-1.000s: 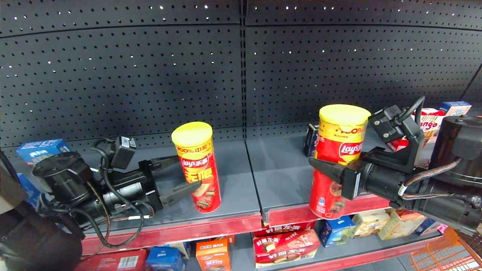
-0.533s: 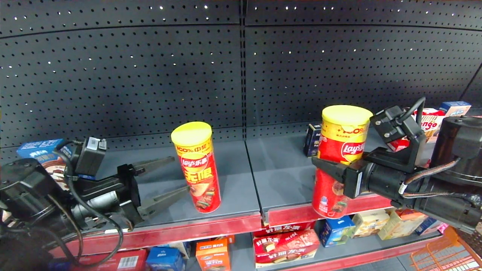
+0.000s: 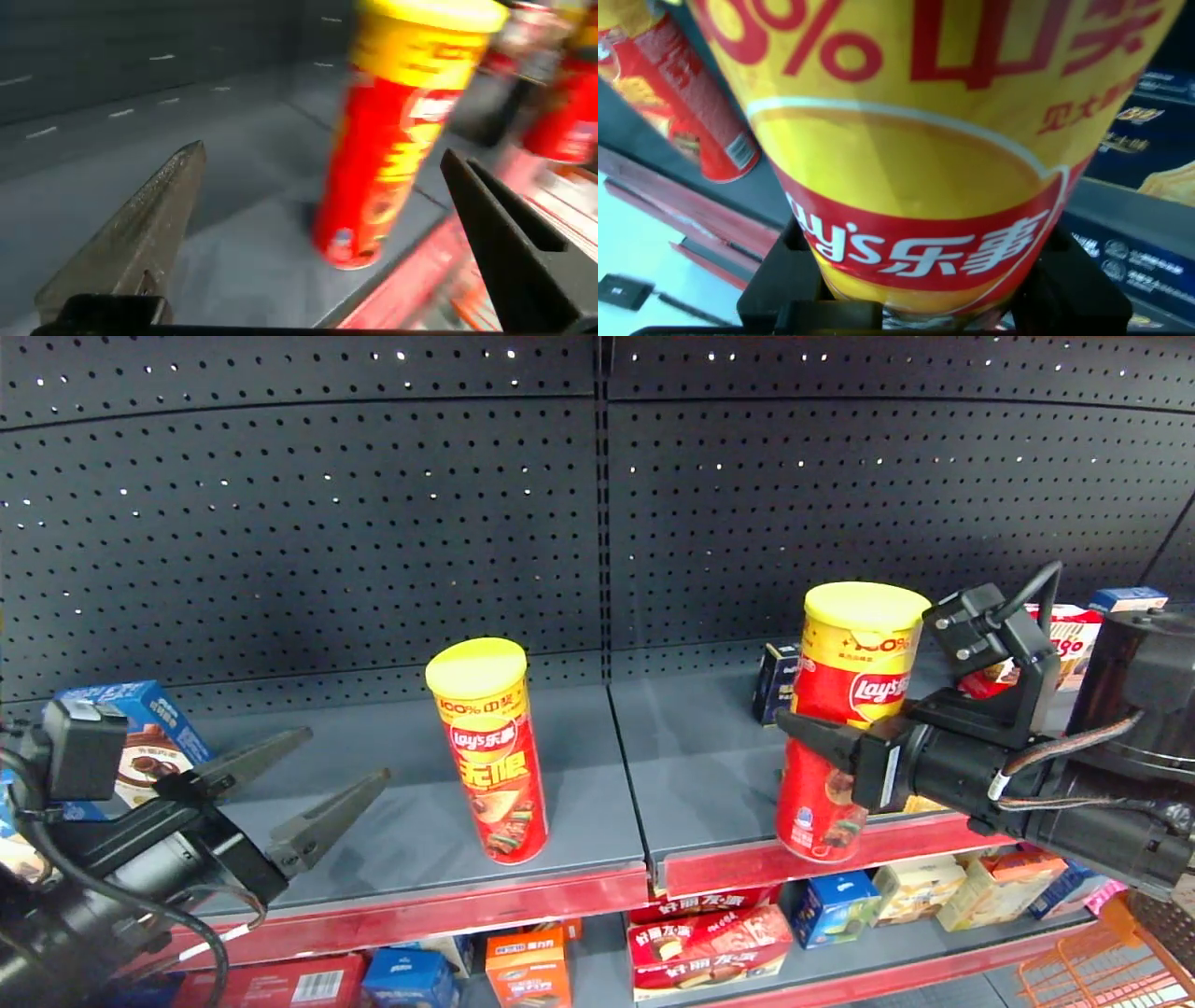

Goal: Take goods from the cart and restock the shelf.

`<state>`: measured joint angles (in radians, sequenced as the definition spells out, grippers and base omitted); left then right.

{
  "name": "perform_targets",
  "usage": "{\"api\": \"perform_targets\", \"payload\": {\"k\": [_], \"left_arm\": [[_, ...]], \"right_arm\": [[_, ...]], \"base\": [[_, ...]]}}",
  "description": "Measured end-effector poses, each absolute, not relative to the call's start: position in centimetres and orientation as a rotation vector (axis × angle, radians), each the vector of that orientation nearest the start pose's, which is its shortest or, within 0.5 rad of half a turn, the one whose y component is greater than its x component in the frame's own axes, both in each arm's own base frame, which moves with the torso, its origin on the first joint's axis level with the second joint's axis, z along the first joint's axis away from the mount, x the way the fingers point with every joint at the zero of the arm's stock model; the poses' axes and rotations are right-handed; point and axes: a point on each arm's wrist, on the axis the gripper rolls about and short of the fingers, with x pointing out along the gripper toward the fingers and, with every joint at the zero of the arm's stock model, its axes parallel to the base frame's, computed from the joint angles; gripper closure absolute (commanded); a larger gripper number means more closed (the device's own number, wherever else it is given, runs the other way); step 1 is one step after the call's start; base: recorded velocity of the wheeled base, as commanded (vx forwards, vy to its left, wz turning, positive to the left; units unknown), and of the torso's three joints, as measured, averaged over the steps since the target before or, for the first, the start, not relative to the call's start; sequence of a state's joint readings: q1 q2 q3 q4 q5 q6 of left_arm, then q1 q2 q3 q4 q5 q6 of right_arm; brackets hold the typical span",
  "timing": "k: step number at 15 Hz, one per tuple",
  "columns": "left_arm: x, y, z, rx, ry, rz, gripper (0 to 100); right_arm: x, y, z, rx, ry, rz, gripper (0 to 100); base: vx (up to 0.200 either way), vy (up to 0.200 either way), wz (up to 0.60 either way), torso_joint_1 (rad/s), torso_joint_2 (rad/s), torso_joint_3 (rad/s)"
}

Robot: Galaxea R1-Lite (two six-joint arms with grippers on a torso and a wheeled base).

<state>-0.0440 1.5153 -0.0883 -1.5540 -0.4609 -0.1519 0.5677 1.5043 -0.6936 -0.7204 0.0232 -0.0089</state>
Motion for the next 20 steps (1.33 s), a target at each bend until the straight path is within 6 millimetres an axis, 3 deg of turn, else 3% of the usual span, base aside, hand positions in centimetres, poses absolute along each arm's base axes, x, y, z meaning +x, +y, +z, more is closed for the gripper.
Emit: {"api": "perform_targets", "payload": {"k": [4,8,13,17,20], "left_arm": [[16.0,-2.0,14.0,-0.161,0.016,-0.222,0],[12.1,-3.1,13.2,-0.146,0.149,-0.183,0],[5.0,-1.2,11.8,-0.101,0.221,-0.154,0],[-1.2,0.8,8.9,-0.049,0.298,-0.092,0],[-2.7,1.5,9.0,-0.075,0.163,-0.024,0]], "right_arm": [[23.3,14.2,23.0,-0.019,0.039,0.545,100],[25.6,15.0,24.2,0.004,-0.003,0.519,100],[26.9,15.9,24.8,0.012,-0.026,0.526,100],[27.1,16.9,25.1,0.014,-0.038,0.556,100],[27.1,18.0,25.2,0.017,-0.043,0.586,100]], "base": [[0.000,0.000,0.00,0.000,0.00,0.000],[0.000,0.000,0.00,0.000,0.00,0.000],[0.000,0.000,0.00,0.000,0.00,0.000],[0.000,0.000,0.00,0.000,0.00,0.000],[0.000,0.000,0.00,0.000,0.00,0.000]]}}
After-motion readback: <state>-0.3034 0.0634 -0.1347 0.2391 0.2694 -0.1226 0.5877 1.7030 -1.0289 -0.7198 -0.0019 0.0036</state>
